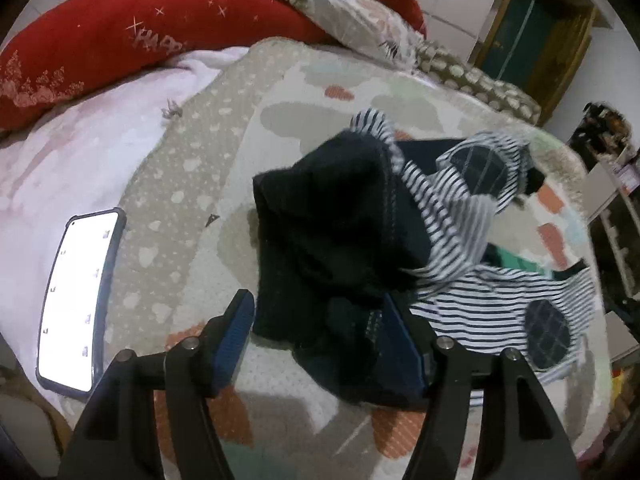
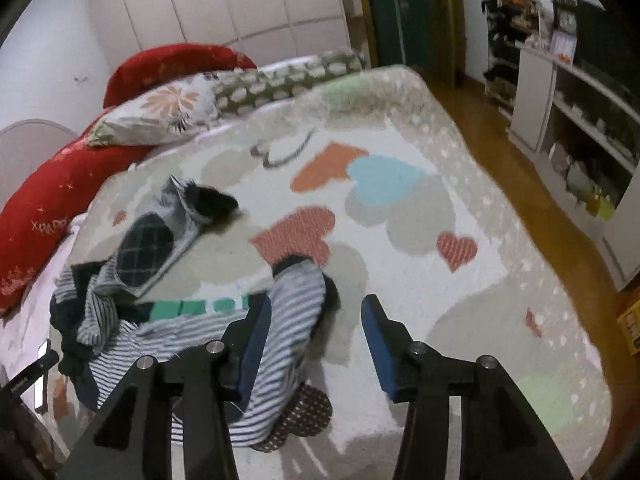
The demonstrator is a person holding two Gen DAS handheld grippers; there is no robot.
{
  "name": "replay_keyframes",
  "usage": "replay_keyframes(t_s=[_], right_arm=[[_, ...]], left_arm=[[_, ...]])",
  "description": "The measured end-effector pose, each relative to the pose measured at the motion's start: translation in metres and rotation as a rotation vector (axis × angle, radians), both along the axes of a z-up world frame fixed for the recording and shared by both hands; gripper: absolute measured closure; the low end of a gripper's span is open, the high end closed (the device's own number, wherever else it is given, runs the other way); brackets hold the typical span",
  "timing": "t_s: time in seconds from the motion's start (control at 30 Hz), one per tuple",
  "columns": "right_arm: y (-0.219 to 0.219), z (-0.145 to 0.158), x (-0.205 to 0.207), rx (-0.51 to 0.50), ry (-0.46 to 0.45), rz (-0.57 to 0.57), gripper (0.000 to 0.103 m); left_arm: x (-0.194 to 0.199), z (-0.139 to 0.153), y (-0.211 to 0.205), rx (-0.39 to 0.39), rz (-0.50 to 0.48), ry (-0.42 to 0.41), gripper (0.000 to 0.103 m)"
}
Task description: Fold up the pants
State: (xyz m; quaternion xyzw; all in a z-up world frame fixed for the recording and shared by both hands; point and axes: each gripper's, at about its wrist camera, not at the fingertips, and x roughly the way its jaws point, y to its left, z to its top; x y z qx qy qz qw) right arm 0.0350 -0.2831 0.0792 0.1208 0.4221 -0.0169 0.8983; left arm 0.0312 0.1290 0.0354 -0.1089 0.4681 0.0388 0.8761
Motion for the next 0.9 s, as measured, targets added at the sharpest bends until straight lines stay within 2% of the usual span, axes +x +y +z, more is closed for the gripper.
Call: replay_keyframes(t_s=[0.13,0.17,0.2,0.23,0.3,0.4,0.5,0.6,0.7,0.87,0.9], right_arm=[[0.010,-0.016,0.002,0.026,0.018,0.031,0.053],[0.012,-0.019,0.003,0.028,0.024,0.037,0.053],[0.015,-0.022,0.005,0.029,0.030,0.042,0.053],[0.018,-0.023,0.006,0.028,0.033,0.048,0.053],[0.019,-0.022,0.009,0.022,0.032,0.056,0.053],[0.020,-0.014,0.022,0.011,0.014,0.067,0.053],[0.026,-0.004,0.051,0.037,-0.004,0.099,0.053],[0.043,-0.005,0.091,0.035,-0.001,0.142,0.053],[0.076,-0.012,0.131,-0.043,0.009,0.214,0.053],[0.121,-0.031,0.178,-0.203,0.004,0.280,0.053],[0.125,-0.035,0.185,-0.211,0.021,0.293,0.060]], left_arm=[[0.025,-0.013,-0.015,0.111,-0.012,0.028,0.037],[0.033,-0.018,-0.020,0.161,-0.017,0.050,0.043],[0.037,-0.021,-0.021,0.178,-0.017,0.066,0.058],[0.042,-0.022,-0.020,0.182,-0.006,0.084,0.058],[0.046,-0.017,-0.009,0.146,0.035,0.084,0.065],[0.048,-0.008,0.010,0.136,0.115,0.068,0.069],[0.047,-0.007,0.023,0.113,0.179,0.064,0.069],[0.046,-0.005,0.026,0.084,0.186,0.049,0.070],[0.041,-0.003,0.026,0.077,0.173,0.027,0.070],[0.042,-0.005,0.039,-0.027,0.172,0.019,0.070],[0.042,-0.004,0.041,-0.043,0.170,0.018,0.070]])
